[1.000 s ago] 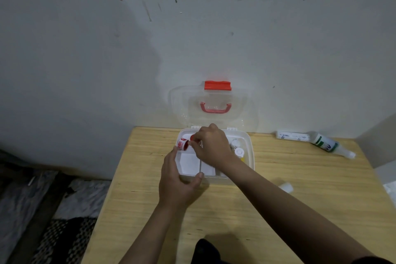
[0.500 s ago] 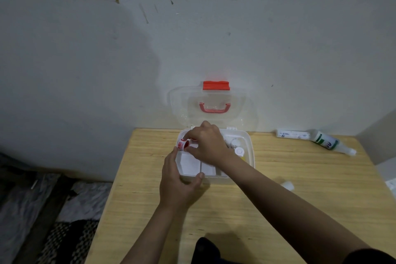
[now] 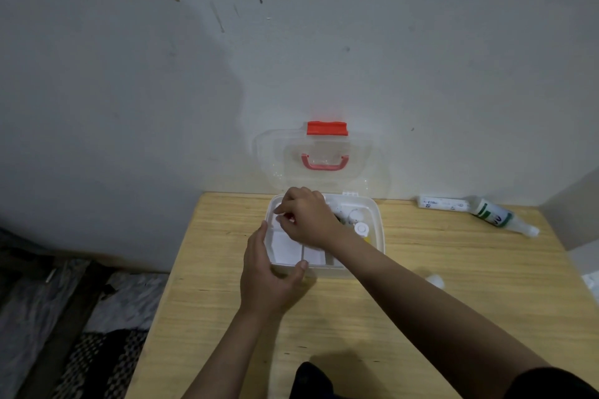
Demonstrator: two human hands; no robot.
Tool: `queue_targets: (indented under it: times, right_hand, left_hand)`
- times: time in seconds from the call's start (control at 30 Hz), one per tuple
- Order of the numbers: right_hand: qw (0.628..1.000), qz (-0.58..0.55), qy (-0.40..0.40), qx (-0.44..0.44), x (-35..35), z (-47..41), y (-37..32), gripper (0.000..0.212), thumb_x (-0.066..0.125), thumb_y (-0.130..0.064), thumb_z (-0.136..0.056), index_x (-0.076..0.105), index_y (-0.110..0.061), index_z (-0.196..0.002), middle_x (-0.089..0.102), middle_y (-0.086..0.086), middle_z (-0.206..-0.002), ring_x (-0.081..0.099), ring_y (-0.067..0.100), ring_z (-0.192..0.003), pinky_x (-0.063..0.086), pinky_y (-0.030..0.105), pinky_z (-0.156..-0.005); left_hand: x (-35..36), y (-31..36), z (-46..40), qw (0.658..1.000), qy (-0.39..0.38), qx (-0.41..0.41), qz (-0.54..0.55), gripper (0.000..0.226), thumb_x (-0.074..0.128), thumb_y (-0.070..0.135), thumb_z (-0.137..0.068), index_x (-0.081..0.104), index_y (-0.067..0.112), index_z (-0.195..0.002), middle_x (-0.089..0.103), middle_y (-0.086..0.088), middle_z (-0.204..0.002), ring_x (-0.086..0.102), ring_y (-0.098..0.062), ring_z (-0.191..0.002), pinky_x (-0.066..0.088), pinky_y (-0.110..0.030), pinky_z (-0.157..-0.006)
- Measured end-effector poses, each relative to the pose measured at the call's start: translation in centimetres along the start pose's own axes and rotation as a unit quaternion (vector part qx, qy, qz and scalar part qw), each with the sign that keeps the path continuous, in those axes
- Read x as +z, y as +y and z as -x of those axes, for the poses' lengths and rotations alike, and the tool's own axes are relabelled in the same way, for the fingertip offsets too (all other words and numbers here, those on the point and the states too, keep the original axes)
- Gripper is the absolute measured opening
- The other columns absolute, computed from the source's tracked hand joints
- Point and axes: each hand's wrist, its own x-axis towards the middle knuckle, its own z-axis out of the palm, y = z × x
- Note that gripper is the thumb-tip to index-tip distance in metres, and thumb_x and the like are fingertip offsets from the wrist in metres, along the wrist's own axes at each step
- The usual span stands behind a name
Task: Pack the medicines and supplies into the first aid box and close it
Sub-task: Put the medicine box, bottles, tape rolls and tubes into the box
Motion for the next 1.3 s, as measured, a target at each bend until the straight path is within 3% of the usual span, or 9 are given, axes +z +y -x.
queue_targets:
  times: [0.2,0.37,0.57,0.67,0.83,0.93,1.1,1.23,1.3]
  right_hand:
    - [0.997,-0.020,0.075,0.022,-0.5,1.3,0.5,0.022,0.059,-0.021,-0.086,0.071,-0.015,-0.103,0.068,0.006,-0.102,0.057,0.027,-0.095,0.044,0.046,-0.083]
    - [0.977,-0.034,0.183,0.103,-3.0,4.3,1.2,0.022,0.059,-0.025,-0.088,0.071,-0.016,-0.104,0.071,0.002,-0.104,0.058,0.019,-0.098,0.044,0.036,-0.086]
    - [0.928,-0.023,0.330,0.170,-4.9,13.1,5.1,0.017,0.059,-0.015,-0.081,0.071,-0.011,-0.094,0.071,0.003,-0.086,0.059,0.019,-0.077,0.042,0.028,-0.070]
    - [0.925,0.052,0.288,0.242,-4.4,18.1,7.9,0.024,0.070,-0.006,-0.075,0.069,-0.012,-0.098,0.070,0.008,-0.093,0.063,0.028,-0.081,0.045,0.032,-0.071]
    - [0.904,0.069,0.079,0.414,-2.6,22.5,9.8,0.055,0.073,-0.045,-0.072,0.058,-0.031,-0.123,0.054,0.006,-0.125,0.052,0.028,-0.109,0.050,0.045,-0.085]
    - [0.914,0.023,0.084,0.397,-1.4,23.1,10.0,0.045,0.075,-0.036,-0.073,0.064,-0.025,-0.115,0.055,0.009,-0.118,0.053,0.030,-0.108,0.048,0.039,-0.084]
    - [0.903,-0.029,0.285,0.319,-3.3,20.9,7.7,0.036,0.080,-0.019,-0.071,0.069,-0.016,-0.105,0.059,0.011,-0.105,0.053,0.018,-0.099,0.050,0.038,-0.081]
    - [0.905,-0.045,0.370,0.204,-6.2,16.5,3.1,0.039,0.081,-0.027,-0.069,0.070,-0.016,-0.104,0.051,0.011,-0.116,0.047,0.011,-0.100,0.040,0.009,-0.078]
    - [0.924,-0.080,0.342,0.151,-6.6,14.1,1.0,0.040,0.075,-0.039,-0.072,0.070,-0.017,-0.104,0.051,0.004,-0.116,0.049,0.007,-0.093,0.045,0.008,-0.072]
  left_hand:
    - [-0.1,0.1,0.2,1.000,0.002,-0.003,0.000,0.096,0.067,0.058,-0.063,0.028,0.022,-0.143,0.039,0.006,-0.142,0.042,-0.015,-0.128,0.049,-0.038,-0.093]
    - [0.0,-0.1,-0.1,1.000,-0.002,0.000,0.015,0.093,0.071,0.057,-0.062,0.030,0.026,-0.139,0.043,0.010,-0.129,0.046,-0.012,-0.117,0.054,-0.040,-0.084]
    - [0.1,-0.4,0.0,1.000,-0.004,-0.007,0.012,0.098,0.069,0.061,-0.060,0.025,0.028,-0.142,0.037,0.015,-0.133,0.042,-0.013,-0.123,0.052,-0.040,-0.087]
    - [0.1,-0.4,0.0,1.000,0.000,-0.005,0.012,0.099,0.067,0.061,-0.060,0.025,0.027,-0.143,0.034,0.018,-0.132,0.039,-0.010,-0.122,0.049,-0.035,-0.087]
    - [0.2,-0.3,0.1,1.000,-0.003,-0.011,0.021,0.098,0.070,0.058,-0.061,0.025,0.027,-0.142,0.038,0.009,-0.134,0.041,-0.010,-0.118,0.050,-0.030,-0.081]
    - [0.1,-0.1,0.1,1.000,-0.004,-0.007,0.028,0.096,0.071,0.055,-0.062,0.026,0.027,-0.142,0.036,0.013,-0.130,0.042,-0.012,-0.118,0.051,-0.029,-0.079]
    - [0.0,0.1,0.1,1.000,-0.008,0.000,0.026,0.097,0.070,0.059,-0.061,0.026,0.027,-0.141,0.035,0.015,-0.127,0.043,-0.011,-0.116,0.048,-0.025,-0.077]
    - [0.0,-0.1,0.0,0.999,-0.010,-0.005,0.041,0.099,0.071,0.061,-0.058,0.026,0.029,-0.141,0.036,0.015,-0.128,0.043,-0.012,-0.118,0.050,-0.026,-0.080]
    - [0.0,-0.1,0.0,0.999,-0.011,-0.006,0.050,0.099,0.075,0.057,-0.060,0.026,0.030,-0.141,0.036,0.016,-0.129,0.043,-0.011,-0.119,0.048,-0.024,-0.080]
